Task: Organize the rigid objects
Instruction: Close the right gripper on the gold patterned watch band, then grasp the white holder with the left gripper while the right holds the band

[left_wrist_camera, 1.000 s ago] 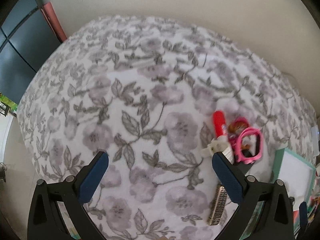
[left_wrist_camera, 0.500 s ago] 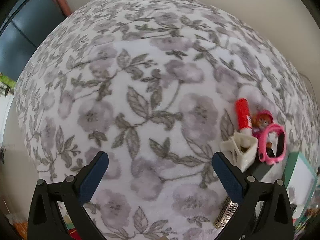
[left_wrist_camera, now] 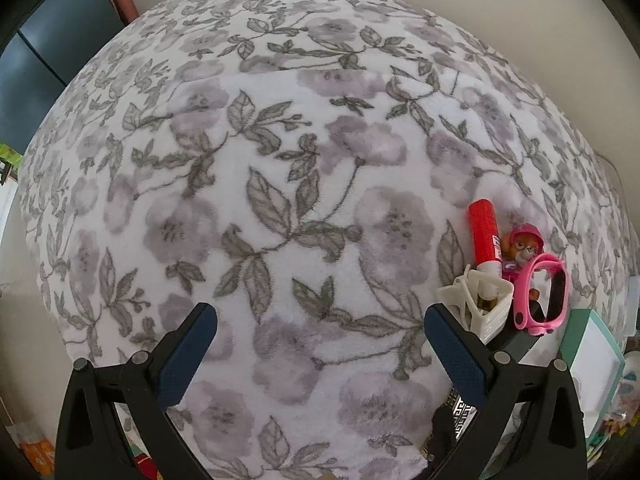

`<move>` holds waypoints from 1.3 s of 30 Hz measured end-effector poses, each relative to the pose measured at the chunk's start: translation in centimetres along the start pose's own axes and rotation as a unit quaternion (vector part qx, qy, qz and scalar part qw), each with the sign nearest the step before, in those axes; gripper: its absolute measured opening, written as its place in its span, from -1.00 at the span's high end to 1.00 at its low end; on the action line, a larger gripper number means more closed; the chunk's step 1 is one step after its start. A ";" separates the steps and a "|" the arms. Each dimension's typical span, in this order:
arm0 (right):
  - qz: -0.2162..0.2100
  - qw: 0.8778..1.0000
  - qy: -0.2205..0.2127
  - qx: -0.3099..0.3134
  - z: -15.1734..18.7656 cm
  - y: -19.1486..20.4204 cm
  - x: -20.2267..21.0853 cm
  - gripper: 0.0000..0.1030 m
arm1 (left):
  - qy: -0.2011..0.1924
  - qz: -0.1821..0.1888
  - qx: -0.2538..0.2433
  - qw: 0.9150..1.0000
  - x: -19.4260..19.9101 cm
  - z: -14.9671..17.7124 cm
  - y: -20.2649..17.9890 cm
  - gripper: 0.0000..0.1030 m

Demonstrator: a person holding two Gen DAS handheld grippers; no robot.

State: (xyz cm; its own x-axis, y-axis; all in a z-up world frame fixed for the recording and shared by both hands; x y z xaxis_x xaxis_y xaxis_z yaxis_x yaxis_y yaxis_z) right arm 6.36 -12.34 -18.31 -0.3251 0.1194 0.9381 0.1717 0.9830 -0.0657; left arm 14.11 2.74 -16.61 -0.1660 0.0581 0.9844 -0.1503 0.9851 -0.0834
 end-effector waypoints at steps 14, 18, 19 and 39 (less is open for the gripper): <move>-0.011 0.999 0.022 -0.033 0.8 -1.5 -0.4 -0.25 | 0.002 0.026 -0.008 1.000 0.2 0.3 -1.4 -1.00; -0.024 0.999 0.023 -0.023 0.9 -0.7 0.0 0.07 | -0.004 0.035 -0.012 0.999 0.4 0.0 -1.9 -1.00; -0.027 0.999 0.024 -0.022 1.0 -0.6 0.0 0.12 | -0.004 0.038 -0.014 0.999 0.5 0.0 -2.1 -1.00; -0.012 0.998 0.014 -0.065 0.2 -3.9 -0.2 0.46 | -0.003 0.132 -0.011 0.991 -0.6 -0.3 -6.0 -1.00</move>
Point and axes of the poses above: each gripper's, at about its wrist camera, not at the fingertips, and x roughly against the way its jaws point, y to its left, z to its underside, the point moved 9 cm from there along -x, roughly the way its jaws point, and after that the axes turned 4 degrees about z, right-handed, at the moved point
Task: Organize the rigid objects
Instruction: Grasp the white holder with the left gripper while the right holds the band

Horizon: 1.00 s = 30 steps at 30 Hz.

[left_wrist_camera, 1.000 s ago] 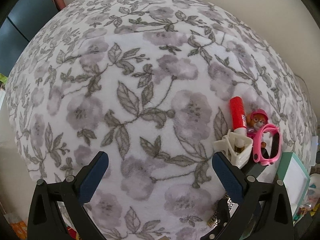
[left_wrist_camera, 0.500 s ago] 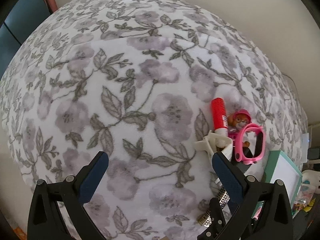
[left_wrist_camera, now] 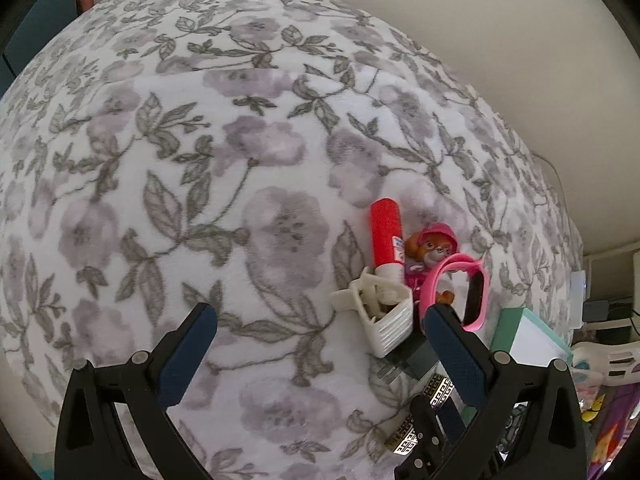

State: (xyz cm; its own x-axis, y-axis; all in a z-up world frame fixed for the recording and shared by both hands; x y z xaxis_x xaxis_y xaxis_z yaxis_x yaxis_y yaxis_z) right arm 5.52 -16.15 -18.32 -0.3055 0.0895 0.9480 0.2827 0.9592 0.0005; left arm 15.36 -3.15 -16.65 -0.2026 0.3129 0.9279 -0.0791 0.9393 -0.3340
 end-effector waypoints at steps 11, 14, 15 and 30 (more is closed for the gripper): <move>-0.007 1.000 0.002 -0.006 0.0 0.0 -0.1 0.46 | -0.021 0.005 -0.014 1.000 -1.0 -0.7 -1.0 -0.70; -0.009 1.000 0.003 -0.007 0.0 0.0 -0.2 0.46 | -0.023 0.000 -0.020 1.000 -1.3 -0.7 -1.1 -0.54; -0.009 1.000 0.003 -0.008 0.0 0.0 -0.2 0.46 | -0.022 0.003 -0.022 1.000 -1.5 -0.6 -1.2 -0.53; -0.005 1.000 0.010 -0.005 0.3 0.0 -0.7 0.46 | -0.027 -0.011 -0.064 0.998 -2.5 0.0 -2.8 -0.16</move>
Point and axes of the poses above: each gripper's, at about its wrist camera, not at the fingertips, and x roughly against the way its jaws point, y to its left, z to its underside, the point moved 9 cm from there along -x, roughly the way its jaws point, and after that the axes turned 4 degrees about z, right-handed, at the moved point
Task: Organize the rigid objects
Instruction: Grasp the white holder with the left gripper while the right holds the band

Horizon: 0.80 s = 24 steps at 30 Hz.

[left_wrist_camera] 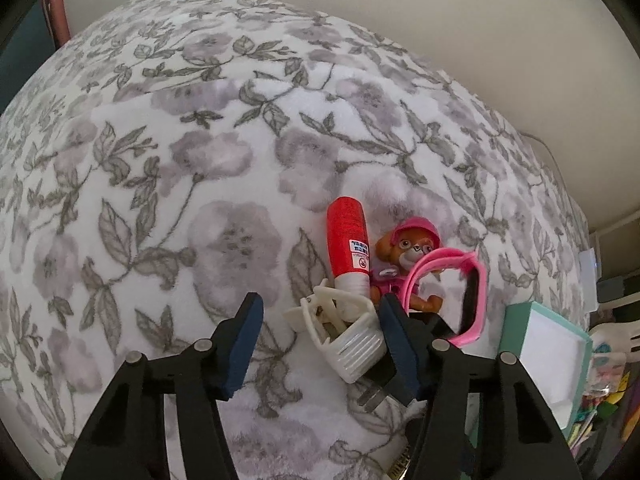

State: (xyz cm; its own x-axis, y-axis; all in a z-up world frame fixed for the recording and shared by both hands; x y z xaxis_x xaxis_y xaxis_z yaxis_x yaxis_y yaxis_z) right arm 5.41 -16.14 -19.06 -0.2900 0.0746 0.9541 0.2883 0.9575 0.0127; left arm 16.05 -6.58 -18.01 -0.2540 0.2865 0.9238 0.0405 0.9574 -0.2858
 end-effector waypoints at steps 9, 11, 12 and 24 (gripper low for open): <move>0.005 1.000 0.001 0.008 0.1 0.1 0.0 0.46 | 0.011 -0.012 -0.001 1.000 -0.3 0.5 0.3 0.07; 0.005 1.000 0.000 0.011 0.1 0.1 0.1 0.46 | 0.015 -0.017 -0.003 1.000 -0.3 0.6 0.4 0.13; 0.007 1.000 0.000 0.012 0.1 0.1 0.0 0.46 | 0.019 -0.027 -0.005 0.999 -0.3 0.7 0.5 0.21; 0.023 0.999 0.002 0.033 0.7 0.1 0.3 0.49 | 0.039 -0.056 -0.013 0.998 0.0 1.7 0.8 0.38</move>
Point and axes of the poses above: each gripper's, at about its wrist camera, not at the fingertips, and x roughly against the way its jaws point, y to its left, z to its underside, the point moved 9 cm from there along -x, roughly the way its jaws point, and after that the axes turned 4 degrees about z, right-handed, at the moved point
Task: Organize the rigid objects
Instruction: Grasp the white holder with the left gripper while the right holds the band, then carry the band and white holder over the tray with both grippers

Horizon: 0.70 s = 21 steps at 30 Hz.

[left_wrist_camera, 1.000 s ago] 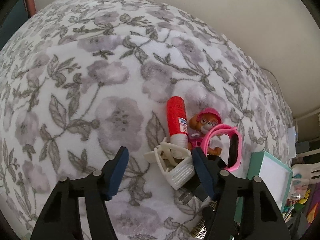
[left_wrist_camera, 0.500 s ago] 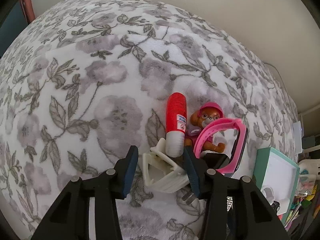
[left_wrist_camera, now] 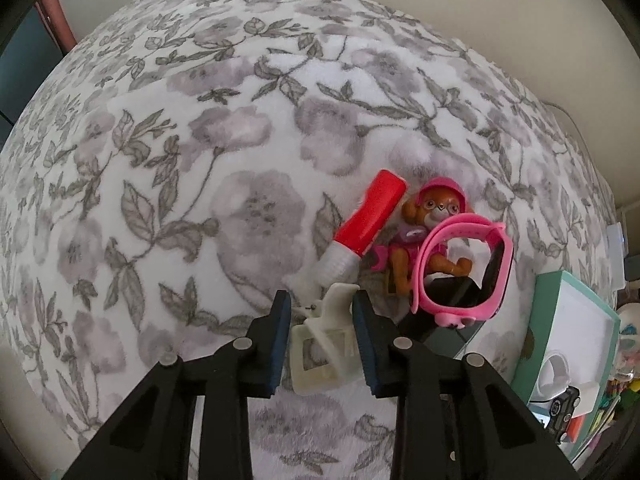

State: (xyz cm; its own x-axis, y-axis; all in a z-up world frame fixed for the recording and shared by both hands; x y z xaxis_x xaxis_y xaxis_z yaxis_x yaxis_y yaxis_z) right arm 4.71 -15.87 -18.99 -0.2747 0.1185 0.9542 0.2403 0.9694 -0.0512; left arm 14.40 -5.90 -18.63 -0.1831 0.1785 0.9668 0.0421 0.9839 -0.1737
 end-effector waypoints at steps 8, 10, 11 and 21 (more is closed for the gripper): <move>-0.013 1.000 0.003 -0.013 0.3 -0.7 0.5 0.56 | 0.005 0.014 0.015 1.000 0.8 0.1 0.6 0.52; -0.017 1.000 0.001 -0.018 0.2 -1.0 0.7 0.57 | 0.009 0.018 0.018 1.000 1.0 0.1 0.7 0.54; -0.018 1.000 0.000 -0.020 0.2 -1.1 0.8 0.58 | 0.009 0.023 0.020 0.999 1.2 0.1 0.8 0.54; -0.032 0.999 -0.018 -0.040 -0.6 -1.3 1.8 0.58 | -0.020 0.042 0.029 0.998 4.2 -0.3 1.2 0.54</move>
State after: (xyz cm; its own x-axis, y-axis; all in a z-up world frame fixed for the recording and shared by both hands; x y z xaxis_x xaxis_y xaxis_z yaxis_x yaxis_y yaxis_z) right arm 4.43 -17.04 -16.99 -0.3253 0.0657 0.9433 0.2946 0.9550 0.0351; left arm 13.96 -4.01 -14.72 -0.2202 0.2592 0.9404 0.0018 0.9642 -0.2653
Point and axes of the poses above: each gripper's, at about its wrist camera, not at the fingertips, and x roughly against the way its jaws point, y to its left, z to its underside, the point moved 9 cm from there along -x, roughly the way its jaws point, and after that the axes turned 4 degrees about z, right-handed, at the moved point
